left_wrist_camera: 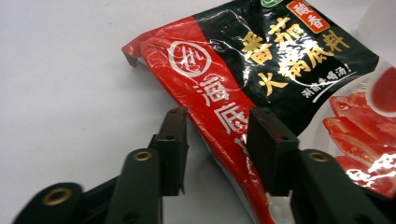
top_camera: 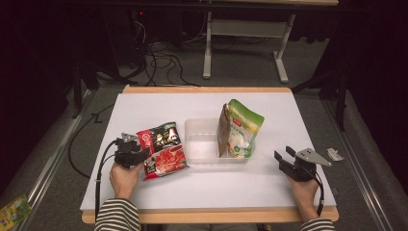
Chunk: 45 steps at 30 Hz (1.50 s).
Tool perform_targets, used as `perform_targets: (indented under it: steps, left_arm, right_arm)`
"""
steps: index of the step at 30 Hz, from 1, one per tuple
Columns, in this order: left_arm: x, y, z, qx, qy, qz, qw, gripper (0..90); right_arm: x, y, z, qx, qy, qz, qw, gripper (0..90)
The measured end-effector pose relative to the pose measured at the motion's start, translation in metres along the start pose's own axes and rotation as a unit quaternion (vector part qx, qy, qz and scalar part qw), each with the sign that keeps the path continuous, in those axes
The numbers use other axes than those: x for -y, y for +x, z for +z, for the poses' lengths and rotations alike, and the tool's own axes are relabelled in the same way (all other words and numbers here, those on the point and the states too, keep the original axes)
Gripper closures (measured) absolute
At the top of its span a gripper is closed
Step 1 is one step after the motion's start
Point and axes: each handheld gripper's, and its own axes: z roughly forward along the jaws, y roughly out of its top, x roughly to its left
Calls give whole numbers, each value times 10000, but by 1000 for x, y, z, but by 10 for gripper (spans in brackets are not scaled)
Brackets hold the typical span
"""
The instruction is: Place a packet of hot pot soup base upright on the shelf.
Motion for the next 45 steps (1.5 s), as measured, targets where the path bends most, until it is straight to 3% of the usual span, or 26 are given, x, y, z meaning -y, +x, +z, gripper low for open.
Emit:
perform_targets:
  steps: [5, 12, 31, 36, 45]
  left_arm:
    - [0, 0, -1, -15, 87, -119, 9999, 715]
    - [-2, -3, 1, 21, 218, -318, 9993, 765]
    - [0, -15, -9, -72, 360, -161, 9992, 890]
    - [9, -17, -16, 70, 306, -319, 9990, 891]
    - [22, -25, -31, 267, 374, -380, 9982, 880]
  right_arm:
    - [0, 2, 0, 29, 5, -73, 10000, 469]
    - [0, 2, 0, 38, -3, -124, 9999, 469]
    - [1, 5, -1, 64, -47, -238, 9997, 466]
    - [1, 5, -1, 58, -51, -258, 9996, 466]
    - [1, 6, -1, 64, -32, -269, 9996, 466]
